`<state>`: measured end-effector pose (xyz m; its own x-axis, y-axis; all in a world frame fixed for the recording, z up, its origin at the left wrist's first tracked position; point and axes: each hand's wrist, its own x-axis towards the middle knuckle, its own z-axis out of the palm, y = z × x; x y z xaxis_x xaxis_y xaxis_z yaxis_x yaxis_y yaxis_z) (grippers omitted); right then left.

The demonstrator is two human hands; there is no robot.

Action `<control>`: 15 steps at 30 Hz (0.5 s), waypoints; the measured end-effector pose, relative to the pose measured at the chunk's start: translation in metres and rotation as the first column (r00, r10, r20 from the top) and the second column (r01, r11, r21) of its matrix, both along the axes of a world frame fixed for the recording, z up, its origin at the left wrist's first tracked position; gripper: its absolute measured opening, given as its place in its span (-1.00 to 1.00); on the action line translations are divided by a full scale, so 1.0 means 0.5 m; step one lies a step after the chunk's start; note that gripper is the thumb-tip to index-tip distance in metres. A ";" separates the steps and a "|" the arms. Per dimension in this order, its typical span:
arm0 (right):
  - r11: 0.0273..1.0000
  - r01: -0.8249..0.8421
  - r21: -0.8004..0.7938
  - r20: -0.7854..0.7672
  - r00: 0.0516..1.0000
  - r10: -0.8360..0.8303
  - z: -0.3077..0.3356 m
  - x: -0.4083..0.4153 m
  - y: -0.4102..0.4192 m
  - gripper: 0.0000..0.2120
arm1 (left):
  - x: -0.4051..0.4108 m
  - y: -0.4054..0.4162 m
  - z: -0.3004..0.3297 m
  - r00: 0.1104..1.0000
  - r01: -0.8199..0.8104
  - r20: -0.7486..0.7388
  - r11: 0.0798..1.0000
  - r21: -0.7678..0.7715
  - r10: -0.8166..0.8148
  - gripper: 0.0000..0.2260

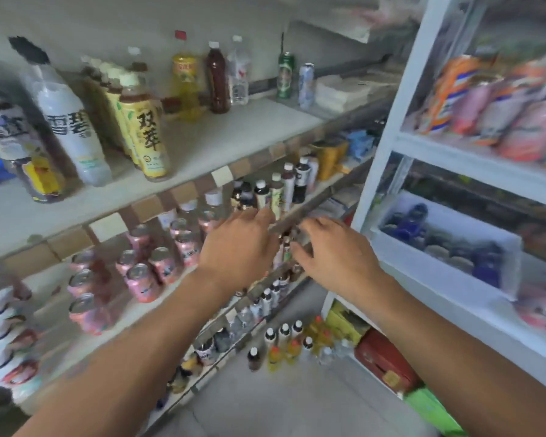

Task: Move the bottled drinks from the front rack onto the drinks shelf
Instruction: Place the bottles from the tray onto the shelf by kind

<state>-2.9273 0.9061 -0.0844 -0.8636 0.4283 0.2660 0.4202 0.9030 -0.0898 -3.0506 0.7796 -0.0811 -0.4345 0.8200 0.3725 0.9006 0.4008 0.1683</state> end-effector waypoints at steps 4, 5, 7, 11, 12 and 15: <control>0.984 0.173 -0.050 0.027 0.985 -0.172 -0.022 0.110 0.082 -0.62 | 0.075 0.116 -0.023 0.988 0.148 0.040 0.989 -0.018 -0.147 -0.77; 0.975 0.213 -0.066 0.036 0.977 -0.211 -0.028 0.132 0.098 -0.62 | 0.089 0.142 -0.030 0.983 0.179 0.047 0.984 -0.015 -0.178 -0.77; 0.953 0.287 -0.093 0.050 0.958 -0.284 -0.039 0.167 0.128 -0.62 | 0.111 0.194 -0.044 0.970 0.235 0.065 0.972 -0.022 -0.234 -0.76; 0.908 0.396 -0.139 0.089 0.918 -0.386 -0.067 0.204 0.190 -0.60 | 0.134 0.291 -0.071 0.938 0.332 0.107 0.943 -0.017 -0.328 -0.76; 0.897 0.417 -0.146 0.097 0.908 -0.407 -0.073 0.208 0.207 -0.60 | 0.136 0.315 -0.078 0.930 0.351 0.122 0.936 -0.011 -0.347 -0.75; 0.869 0.468 -0.162 0.111 0.883 -0.455 -0.088 0.207 0.262 -0.58 | 0.128 0.390 -0.097 0.917 0.374 0.161 0.927 -0.019 -0.366 -0.73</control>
<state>-2.8235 1.0373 -0.1285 -0.5686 0.8171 0.0954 0.7958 0.5757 -0.1877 -2.9863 0.9748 -0.1294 -0.1448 0.9485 0.2816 0.9513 0.0552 0.3033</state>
